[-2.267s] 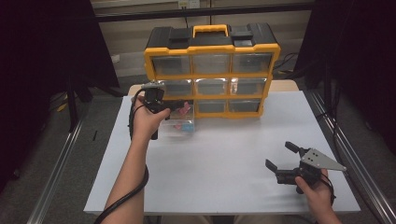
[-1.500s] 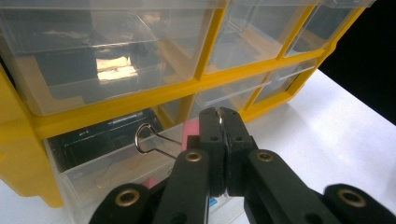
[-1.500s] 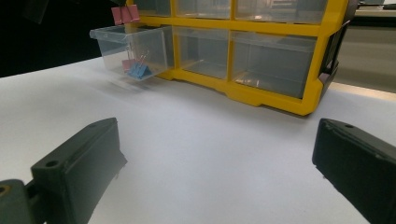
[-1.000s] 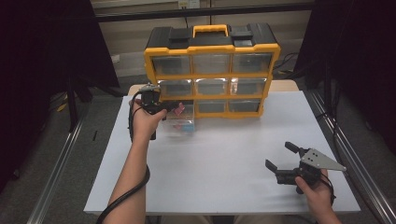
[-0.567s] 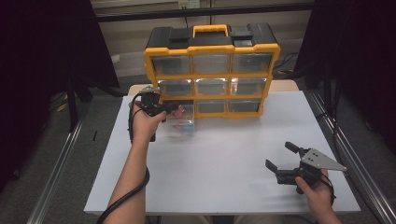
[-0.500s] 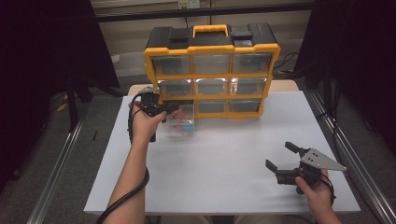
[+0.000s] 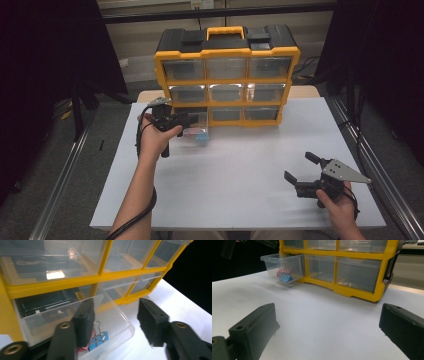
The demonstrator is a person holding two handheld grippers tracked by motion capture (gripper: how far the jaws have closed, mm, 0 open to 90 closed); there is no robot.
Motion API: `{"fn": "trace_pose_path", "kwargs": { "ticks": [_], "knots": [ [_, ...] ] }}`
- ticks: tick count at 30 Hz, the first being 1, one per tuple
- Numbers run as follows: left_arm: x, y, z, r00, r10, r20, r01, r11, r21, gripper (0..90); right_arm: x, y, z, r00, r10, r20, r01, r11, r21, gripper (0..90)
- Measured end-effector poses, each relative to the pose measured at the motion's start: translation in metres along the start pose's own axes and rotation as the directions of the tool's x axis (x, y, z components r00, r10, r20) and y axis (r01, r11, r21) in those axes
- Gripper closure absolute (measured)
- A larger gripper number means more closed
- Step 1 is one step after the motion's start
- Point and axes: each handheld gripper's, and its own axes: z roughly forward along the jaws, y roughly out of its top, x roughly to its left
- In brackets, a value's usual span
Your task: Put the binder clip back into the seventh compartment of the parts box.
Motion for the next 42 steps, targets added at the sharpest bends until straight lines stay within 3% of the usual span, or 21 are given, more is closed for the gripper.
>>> {"fn": "trace_pose_path", "kwargs": {
  "ticks": [2,6,8,14,23,25,31,42],
  "knots": [
    [-0.003,-0.002,0.0,0.9999,-0.006,0.01,0.006,1.0,-0.002,41.3,0.0,0.0,0.0,1.0,0.001,0.002,-0.001,1.0,-0.002,1.1],
    [-0.006,-0.005,-0.003,0.9998,0.017,0.001,-0.017,0.9998,0.002,36.9,0.0,0.0,0.0,1.0,-0.001,-0.001,0.001,1.0,-0.001,1.1],
    [-0.008,-0.008,-0.004,0.9998,0.012,-0.015,-0.012,0.9999,-0.002,33.3,0.0,0.0,0.0,1.0,-0.005,0.001,0.005,1.0,0.0,1.1],
    [-0.01,-0.016,-0.004,1.0,-0.007,0.004,0.007,0.9998,-0.02,26.2,0.0,0.0,0.0,1.0,0.0,0.004,0.0,1.0,-0.002,1.0],
    [-0.014,-0.024,-0.008,0.9999,0.001,-0.015,-0.001,0.999,-0.045,17.1,0.0,0.0,0.001,1.0,0.002,0.002,-0.002,1.0,-0.001,1.0],
    [-0.017,-0.024,-0.01,0.9998,0.013,-0.013,-0.014,0.9987,-0.048,16.9,0.0,0.0,0.001,1.0,0.001,0.002,-0.001,1.0,0.002,1.0],
    [-0.021,-0.027,-0.011,1.0,-0.005,-0.001,0.004,0.9977,-0.067,16.4,0.001,0.0,0.001,1.0,0.0,0.0,0.0,1.0,0.002,1.0],
    [-0.024,-0.036,-0.015,0.9994,0.012,-0.034,-0.014,0.998,-0.062,19.9,0.0,0.0,0.003,1.0,0.006,0.004,-0.006,1.0,0.002,1.0]
  ]
}}
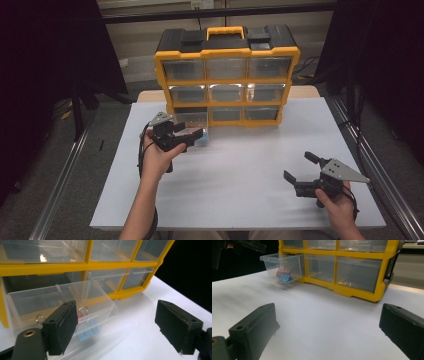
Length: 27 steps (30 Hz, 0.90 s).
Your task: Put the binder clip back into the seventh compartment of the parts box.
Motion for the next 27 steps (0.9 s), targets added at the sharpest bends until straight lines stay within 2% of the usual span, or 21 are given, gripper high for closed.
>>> {"fn": "trace_pose_path", "kwargs": {
  "ticks": [4,12,13,15,19,22,26,27],
  "knots": [
    [-0.0013,-0.0027,-0.0017,1.0,0.004,-0.005,-0.004,1.0,0.004,30.0,-0.0004,0.0002,0.0012,1.0,-0.003,-0.004,0.003,1.0,-0.004,1.1],
    [-0.0001,-0.0082,-0.0016,0.9998,0.0,-0.02,0.0,0.9999,-0.015,42.9,-0.0005,0.0006,0.0012,1.0,0.003,-0.006,-0.003,1.0,-0.004,1.1],
    [0.0005,-0.0082,-0.002,0.9996,0.01,-0.024,-0.011,0.9999,-0.013,45.8,-0.0006,0.0007,0.0011,1.0,0.001,-0.005,-0.001,1.0,-0.005,1.1],
    [0.0001,-0.0078,-0.0025,0.9993,0.005,-0.036,-0.006,0.9999,-0.012,51.2,-0.0012,0.0007,0.0005,1.0,-0.001,-0.004,0.001,1.0,-0.006,1.1],
    [0.0006,-0.0073,-0.0037,0.9982,0.032,-0.05,-0.032,0.9995,0.006,62.1,-0.0014,0.0008,0.0,1.0,0.0,-0.001,0.0,1.0,-0.007,1.0],
    [0.0013,-0.0078,-0.0035,0.9976,0.04,-0.057,-0.039,0.9991,0.017,67.5,-0.001,0.0008,0.0004,1.0,0.003,0.0,-0.003,1.0,-0.012,1.0],
    [0.0017,-0.0094,-0.0032,0.9983,0.019,-0.056,-0.019,0.9998,0.004,72.8,-0.0011,0.0009,0.0003,1.0,0.001,0.0,-0.001,1.0,-0.01,1.0],
    [0.0022,-0.0098,-0.0031,0.998,0.025,-0.058,-0.024,0.9997,0.009,73.8,-0.0012,0.0008,0.0004,1.0,0.001,-0.001,-0.001,1.0,-0.009,1.0]
  ]
}}
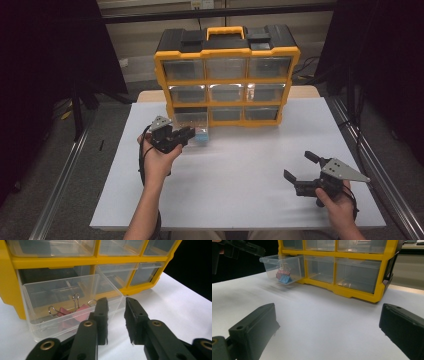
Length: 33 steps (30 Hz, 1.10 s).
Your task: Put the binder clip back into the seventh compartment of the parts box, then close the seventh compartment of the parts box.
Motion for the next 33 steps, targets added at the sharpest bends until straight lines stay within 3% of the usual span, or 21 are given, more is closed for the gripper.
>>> {"fn": "trace_pose_path", "kwargs": {
  "ticks": [16,33],
  "knots": [
    [0.0028,-0.0021,0.0033,0.9996,0.016,-0.023,-0.015,0.9997,0.021,88.4,0.0005,-0.0001,0.0028,1.0,0.0,-0.007,0.0,1.0,0.002,1.1],
    [0.005,-0.0056,0.0086,0.9993,0.003,-0.038,-0.002,0.9998,0.021,90.0,0.0015,-0.0003,0.0022,1.0,-0.003,-0.008,0.003,1.0,0.006,1.0]
  ]
}}
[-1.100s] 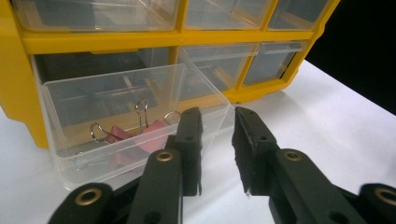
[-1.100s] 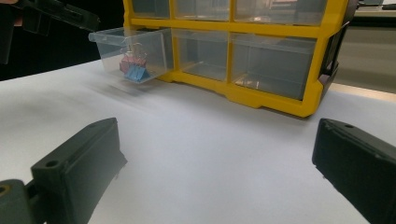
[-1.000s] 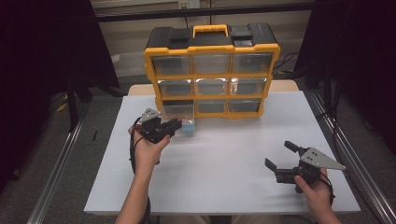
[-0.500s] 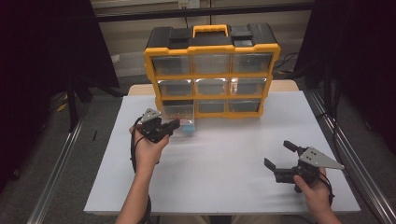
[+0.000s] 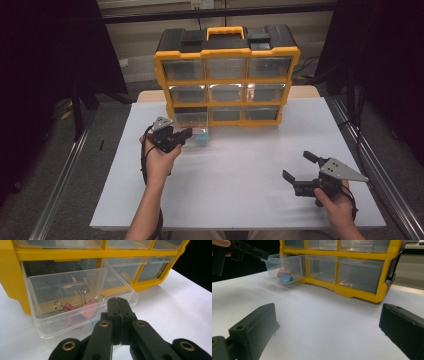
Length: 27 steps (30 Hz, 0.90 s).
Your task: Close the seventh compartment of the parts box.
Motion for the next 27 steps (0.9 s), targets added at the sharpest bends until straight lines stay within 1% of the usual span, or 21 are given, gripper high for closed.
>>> {"fn": "trace_pose_path", "kwargs": {
  "ticks": [1,3,6,7,9,10,13,15,17,20,25,27],
  "knots": [
    [0.001,-0.0003,0.0003,1.0,0.001,0.009,-0.001,1.0,-0.002,90.0,-0.0002,0.0001,0.0001,1.0,-0.001,0.003,0.001,1.0,-0.001,1.1],
    [0.0014,-0.0006,0.001,1.0,0.005,0.002,-0.005,1.0,0.002,90.0,-0.0005,0.0002,0.0004,1.0,0.0,0.004,0.0,1.0,-0.004,1.1],
    [0.0024,-0.0007,0.0023,1.0,0.007,-0.006,-0.007,1.0,-0.006,90.0,0.0,0.0001,0.0004,1.0,-0.001,0.001,0.001,1.0,-0.001,1.1],
    [0.0014,-0.0007,0.0033,0.9999,-0.013,-0.011,0.013,0.9997,-0.022,90.0,0.0001,0.0002,0.0004,1.0,-0.004,-0.001,0.004,1.0,-0.002,1.1],
    [0.0026,-0.0003,0.0044,0.9999,-0.008,-0.011,0.008,0.9998,-0.017,90.0,0.0,0.0001,0.0002,1.0,-0.005,0.0,0.005,1.0,-0.001,1.1],
    [0.0025,-0.0001,0.0046,0.9997,-0.011,-0.02,0.01,0.9998,-0.018,90.0,0.0001,0.0,-0.0001,1.0,-0.001,0.001,0.001,1.0,0.001,1.1],
    [0.0027,-0.0002,0.0065,0.9998,-0.009,-0.02,0.009,0.9998,-0.017,90.0,-0.0005,0.0003,0.0,1.0,-0.004,0.0,0.004,1.0,-0.007,1.1],
    [0.0034,0.0,0.0074,0.9999,-0.007,-0.014,0.007,0.9999,-0.015,90.0,-0.0001,0.0002,0.0,1.0,0.0,0.002,0.0,1.0,0.0,1.1],
    [0.0019,0.0009,0.0077,0.9997,-0.009,-0.022,0.008,0.9998,-0.017,90.0,-0.0001,0.0002,0.0002,1.0,-0.004,0.002,0.004,1.0,-0.003,1.1],
    [0.0031,0.0019,0.0077,0.9999,-0.007,-0.014,0.007,0.9999,-0.014,90.0,-0.0001,0.0002,-0.0001,1.0,-0.007,0.0,0.007,1.0,-0.003,1.1],
    [0.003,0.0021,0.0092,0.9995,-0.013,-0.027,0.013,0.9997,-0.02,90.0,-0.0002,0.0005,-0.0007,1.0,-0.008,-0.002,0.008,1.0,-0.003,1.1],
    [0.0036,0.0022,0.0094,0.9996,-0.016,-0.024,0.015,0.9997,-0.021,90.0,0.0001,0.0008,-0.0007,1.0,-0.005,-0.001,0.005,1.0,-0.003,1.1]
  ]
}}
